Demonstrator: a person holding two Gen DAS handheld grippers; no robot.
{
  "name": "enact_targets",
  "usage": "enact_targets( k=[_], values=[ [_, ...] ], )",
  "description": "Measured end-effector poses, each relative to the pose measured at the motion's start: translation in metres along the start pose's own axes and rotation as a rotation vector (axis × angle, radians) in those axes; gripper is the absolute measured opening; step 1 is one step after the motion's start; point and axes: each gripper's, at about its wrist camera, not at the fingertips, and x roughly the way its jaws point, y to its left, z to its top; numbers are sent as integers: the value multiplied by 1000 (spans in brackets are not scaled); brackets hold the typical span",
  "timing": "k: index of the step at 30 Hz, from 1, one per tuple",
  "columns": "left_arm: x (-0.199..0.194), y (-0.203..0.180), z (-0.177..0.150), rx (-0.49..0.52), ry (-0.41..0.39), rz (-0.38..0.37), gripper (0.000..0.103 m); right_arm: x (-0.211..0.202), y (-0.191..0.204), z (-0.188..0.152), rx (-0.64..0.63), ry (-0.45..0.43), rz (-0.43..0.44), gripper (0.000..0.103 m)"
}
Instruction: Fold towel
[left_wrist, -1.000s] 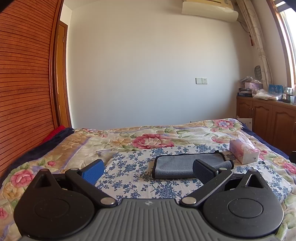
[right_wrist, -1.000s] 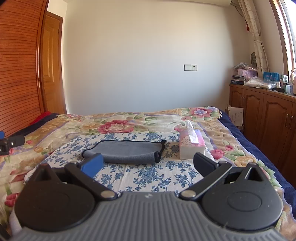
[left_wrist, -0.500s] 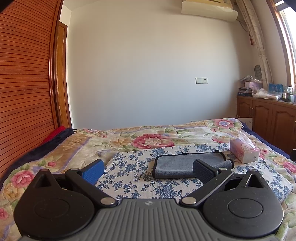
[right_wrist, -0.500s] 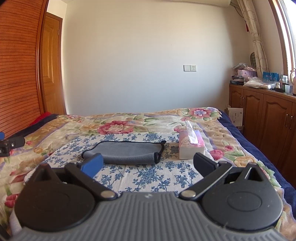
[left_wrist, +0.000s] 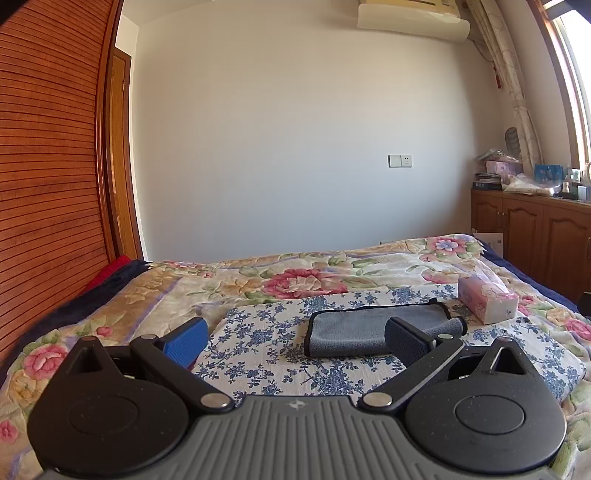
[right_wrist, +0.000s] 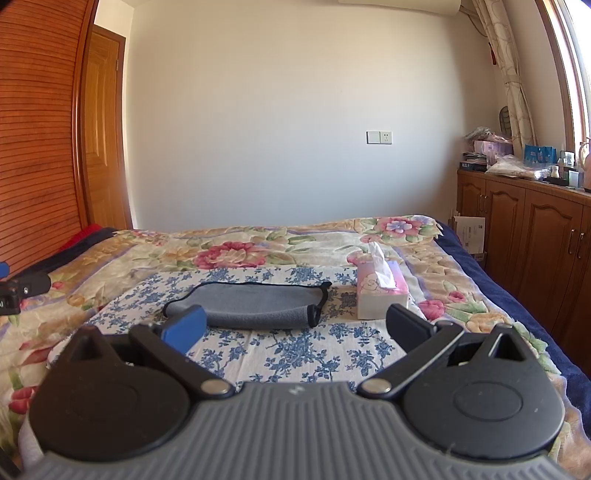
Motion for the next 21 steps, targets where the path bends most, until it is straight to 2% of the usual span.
enact_targets(
  k=[21],
  values=[
    [-1,-2,-1,3,-1,1,103,0,0,0,-1,0,0,103]
  ],
)
